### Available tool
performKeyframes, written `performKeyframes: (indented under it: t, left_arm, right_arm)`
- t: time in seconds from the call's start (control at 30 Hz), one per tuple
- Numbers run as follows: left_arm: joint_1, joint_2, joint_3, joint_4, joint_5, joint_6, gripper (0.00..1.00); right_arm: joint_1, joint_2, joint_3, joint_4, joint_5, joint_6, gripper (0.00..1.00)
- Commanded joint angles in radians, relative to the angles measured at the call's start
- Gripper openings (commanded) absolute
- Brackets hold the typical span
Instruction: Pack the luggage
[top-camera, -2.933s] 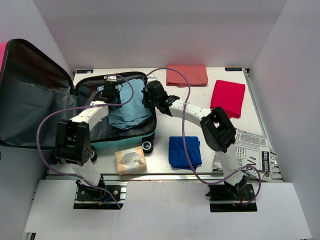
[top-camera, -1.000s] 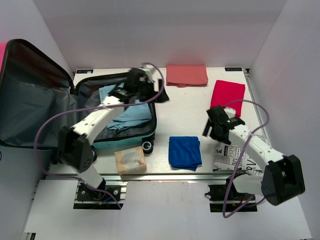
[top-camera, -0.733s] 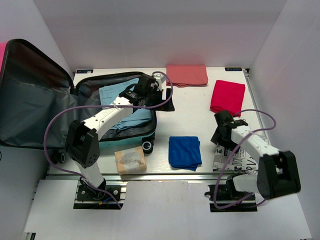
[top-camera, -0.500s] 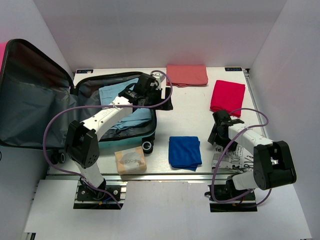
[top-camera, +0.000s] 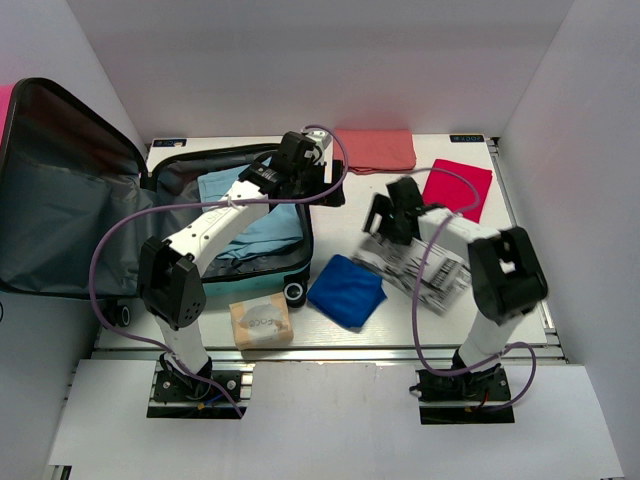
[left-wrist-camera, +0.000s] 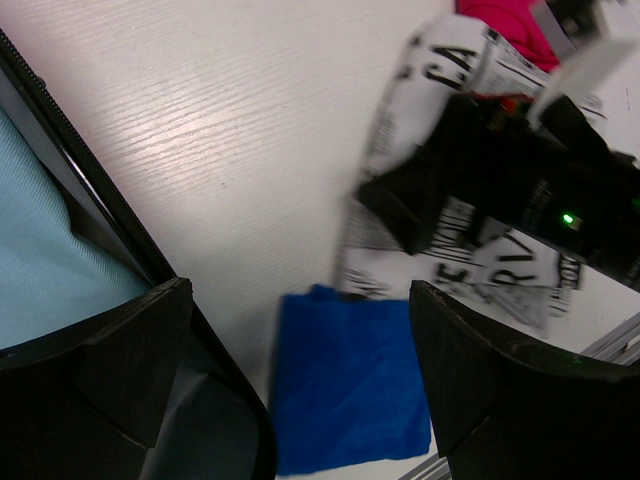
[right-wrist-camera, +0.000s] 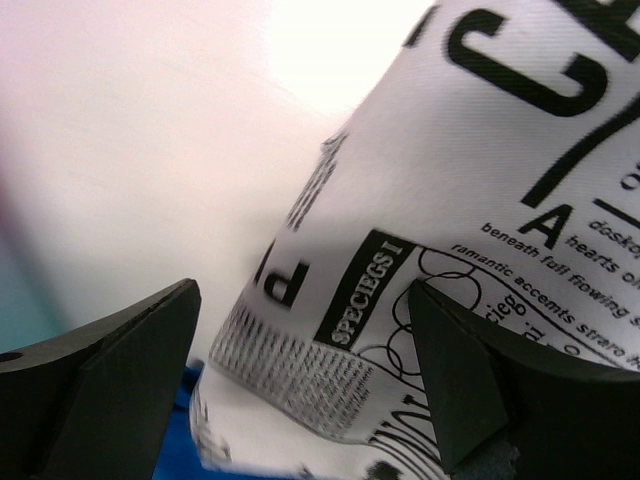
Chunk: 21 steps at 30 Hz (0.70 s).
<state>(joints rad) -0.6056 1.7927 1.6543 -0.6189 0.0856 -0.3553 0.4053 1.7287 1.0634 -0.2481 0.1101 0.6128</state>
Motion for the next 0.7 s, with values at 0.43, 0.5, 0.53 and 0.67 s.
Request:
performKeyframes:
  t: [0.43,0.5,0.53,0.67]
  left_arm:
    - [0.001,0.040,0.065,-0.076,-0.004,-0.010,0.98]
    - [0.001,0.046,0.067,-0.068,0.005,-0.005,0.98]
    - [0.001,0.051,0.073,-0.068,0.012,0.002,0.98]
    - [-0.008,0.129,0.168,-0.061,0.100,0.116,0.98]
  right_arm:
    - [-0.014,0.339,0.478,0.273,-0.176,0.042,0.89]
    - [-0.019,0.270,0.463,0.267,-0.200,-0.004,0.89]
    - [-0.028,0.247,0.458,0.254,-0.207,-0.019,0.89]
    - [-0.042,0.059,0.378,0.162,-0.190,-0.051,0.89]
